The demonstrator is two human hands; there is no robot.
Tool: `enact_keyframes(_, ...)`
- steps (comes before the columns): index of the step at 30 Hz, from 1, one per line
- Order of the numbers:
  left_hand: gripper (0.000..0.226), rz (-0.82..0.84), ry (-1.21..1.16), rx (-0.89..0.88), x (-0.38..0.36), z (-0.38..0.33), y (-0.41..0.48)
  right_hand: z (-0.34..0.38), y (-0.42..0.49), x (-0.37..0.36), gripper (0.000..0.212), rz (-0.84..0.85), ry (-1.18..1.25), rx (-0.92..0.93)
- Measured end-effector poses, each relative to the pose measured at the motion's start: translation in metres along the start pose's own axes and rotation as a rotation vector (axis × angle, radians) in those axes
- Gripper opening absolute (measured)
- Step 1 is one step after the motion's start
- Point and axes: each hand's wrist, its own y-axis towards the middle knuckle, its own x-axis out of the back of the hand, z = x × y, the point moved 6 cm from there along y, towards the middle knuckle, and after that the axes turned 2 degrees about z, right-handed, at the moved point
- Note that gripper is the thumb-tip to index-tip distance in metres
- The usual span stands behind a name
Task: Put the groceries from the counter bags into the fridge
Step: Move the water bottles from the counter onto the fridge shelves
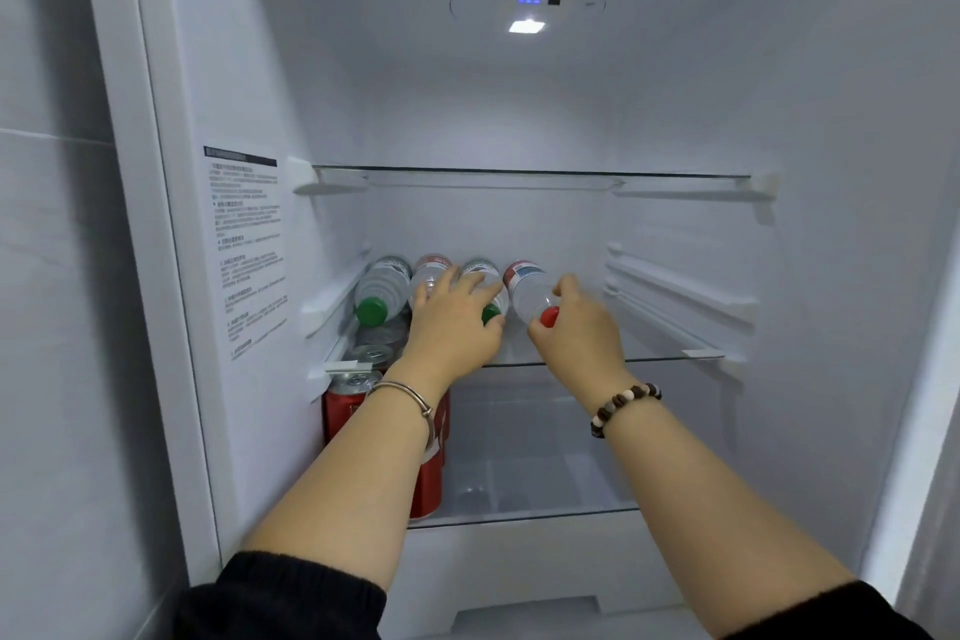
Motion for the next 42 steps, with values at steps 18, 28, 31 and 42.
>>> enact_keyframes(18,0.050,0.022,-0.037,0.255,-0.007,0.018,0.003,-0.012,0.037,-0.031,0.044,0.266,0.221,-0.165)
enact_keyframes(28,0.053,0.035,-0.068,0.242,-0.005,0.014,0.001,-0.012,0.050,-0.039,0.055,0.338,0.196,-0.163)
enact_keyframes(31,0.052,0.044,-0.075,0.247,-0.004,0.014,0.000,-0.011,0.051,-0.041,0.056,0.359,0.165,-0.164)
enact_keyframes(42,0.047,0.025,-0.089,0.235,-0.004,0.014,-0.001,-0.012,0.048,-0.045,0.060,0.280,0.183,-0.136)
